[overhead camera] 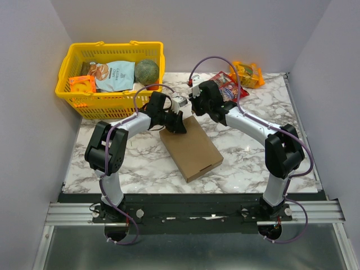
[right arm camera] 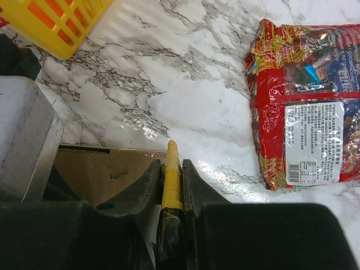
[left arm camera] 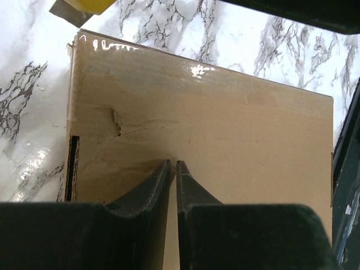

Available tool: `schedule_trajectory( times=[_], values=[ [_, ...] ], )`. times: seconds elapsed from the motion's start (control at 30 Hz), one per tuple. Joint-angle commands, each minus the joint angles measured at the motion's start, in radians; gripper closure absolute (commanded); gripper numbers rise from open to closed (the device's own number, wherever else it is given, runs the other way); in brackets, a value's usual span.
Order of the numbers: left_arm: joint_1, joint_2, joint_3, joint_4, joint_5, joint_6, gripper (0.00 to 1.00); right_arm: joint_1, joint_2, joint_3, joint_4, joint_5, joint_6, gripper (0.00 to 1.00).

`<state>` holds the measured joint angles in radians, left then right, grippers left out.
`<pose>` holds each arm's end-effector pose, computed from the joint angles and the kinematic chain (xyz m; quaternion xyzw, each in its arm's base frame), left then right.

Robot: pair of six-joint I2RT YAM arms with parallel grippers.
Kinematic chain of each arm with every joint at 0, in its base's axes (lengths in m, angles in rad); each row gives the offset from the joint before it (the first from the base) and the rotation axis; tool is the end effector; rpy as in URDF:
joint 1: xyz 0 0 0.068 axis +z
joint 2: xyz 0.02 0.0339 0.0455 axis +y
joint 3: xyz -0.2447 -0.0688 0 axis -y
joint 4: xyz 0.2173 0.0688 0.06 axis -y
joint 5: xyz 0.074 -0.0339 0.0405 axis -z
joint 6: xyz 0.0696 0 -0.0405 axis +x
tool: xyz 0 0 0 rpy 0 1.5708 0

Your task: Unpack the express box

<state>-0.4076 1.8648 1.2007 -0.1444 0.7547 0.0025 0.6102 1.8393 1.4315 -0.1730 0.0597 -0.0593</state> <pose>0.3347 -0.1964 0.1708 0.3099 0.8169 -0.4046 0.2699 0.3533 0.2419 0.2396 -0.2756 0.8354 0.1039 0.4641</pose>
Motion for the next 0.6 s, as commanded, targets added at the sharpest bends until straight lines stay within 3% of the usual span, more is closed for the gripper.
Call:
schedule_trajectory(
  times=[0.0,0.57],
  values=[
    [0.004,0.051,-0.012,-0.06,-0.068,0.016,0.8,0.01,-0.003,0.007,0.01,-0.018,-0.01,1.0],
    [0.004,0.06,-0.004,-0.066,-0.066,0.017,0.8,0.01,0.006,-0.006,0.012,-0.006,-0.039,1.0]
  ],
)
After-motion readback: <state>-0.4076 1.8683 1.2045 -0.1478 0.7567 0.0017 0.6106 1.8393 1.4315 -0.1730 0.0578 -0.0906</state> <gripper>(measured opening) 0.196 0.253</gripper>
